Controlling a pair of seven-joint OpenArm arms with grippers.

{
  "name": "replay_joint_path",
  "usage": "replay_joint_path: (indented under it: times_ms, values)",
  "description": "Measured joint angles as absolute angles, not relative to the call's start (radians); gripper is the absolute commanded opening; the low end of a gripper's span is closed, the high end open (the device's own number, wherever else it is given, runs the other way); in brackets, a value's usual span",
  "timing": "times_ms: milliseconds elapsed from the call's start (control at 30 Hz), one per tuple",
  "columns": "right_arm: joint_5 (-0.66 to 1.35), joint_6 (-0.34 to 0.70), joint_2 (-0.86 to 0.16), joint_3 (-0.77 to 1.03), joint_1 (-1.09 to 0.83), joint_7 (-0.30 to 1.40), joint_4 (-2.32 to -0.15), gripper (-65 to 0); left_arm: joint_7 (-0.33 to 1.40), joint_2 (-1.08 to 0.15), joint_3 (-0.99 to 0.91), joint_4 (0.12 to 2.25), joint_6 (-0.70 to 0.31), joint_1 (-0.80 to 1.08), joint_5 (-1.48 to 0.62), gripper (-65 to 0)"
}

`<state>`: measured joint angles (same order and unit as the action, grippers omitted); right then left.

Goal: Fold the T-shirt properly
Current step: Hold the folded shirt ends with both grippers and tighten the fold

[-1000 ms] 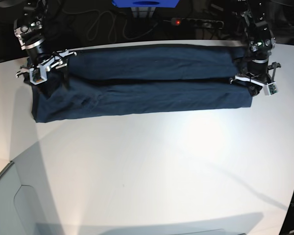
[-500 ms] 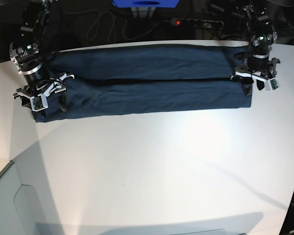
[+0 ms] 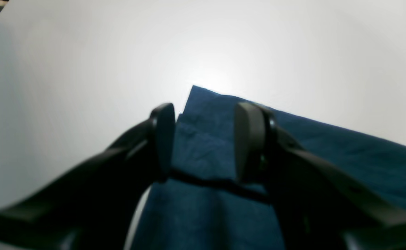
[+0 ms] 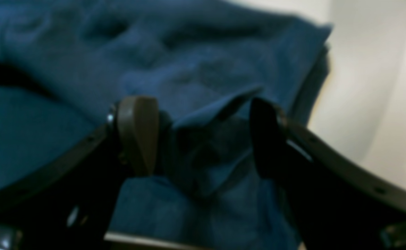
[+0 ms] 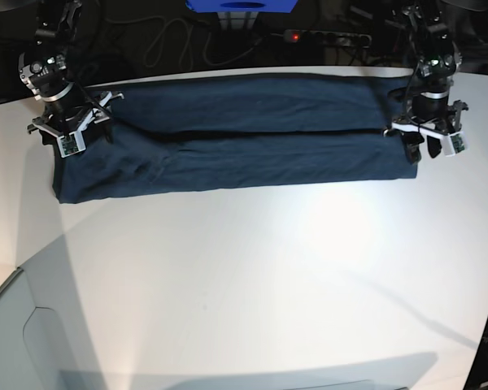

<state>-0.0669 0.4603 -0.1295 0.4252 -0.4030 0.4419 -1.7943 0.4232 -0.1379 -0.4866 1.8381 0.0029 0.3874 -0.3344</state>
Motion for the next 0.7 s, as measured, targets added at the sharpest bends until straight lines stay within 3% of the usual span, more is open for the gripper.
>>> replay_joint_path:
  times_ms: [167,200,700]
  values:
    - [-0.067,0.549,-0.127,0.43,-0.418,0.442,-1.793,-61.8,0.427,-0.138,-0.487,1.838,0.003,0.377,-0.334,-38.8]
    - [-0.067,0.549,-0.127,0.431,-0.419,0.441,-1.793,-65.0,0.427,-0.139,-0.487,1.838,0.003,0.373,-0.334,-38.8]
    - [-0.066,0.552,-0.13,0.43,-0.533,0.266,-1.797,-65.0,0.427,-0.138,-0.487,1.838,0.002,0.377,-0.334,-38.8]
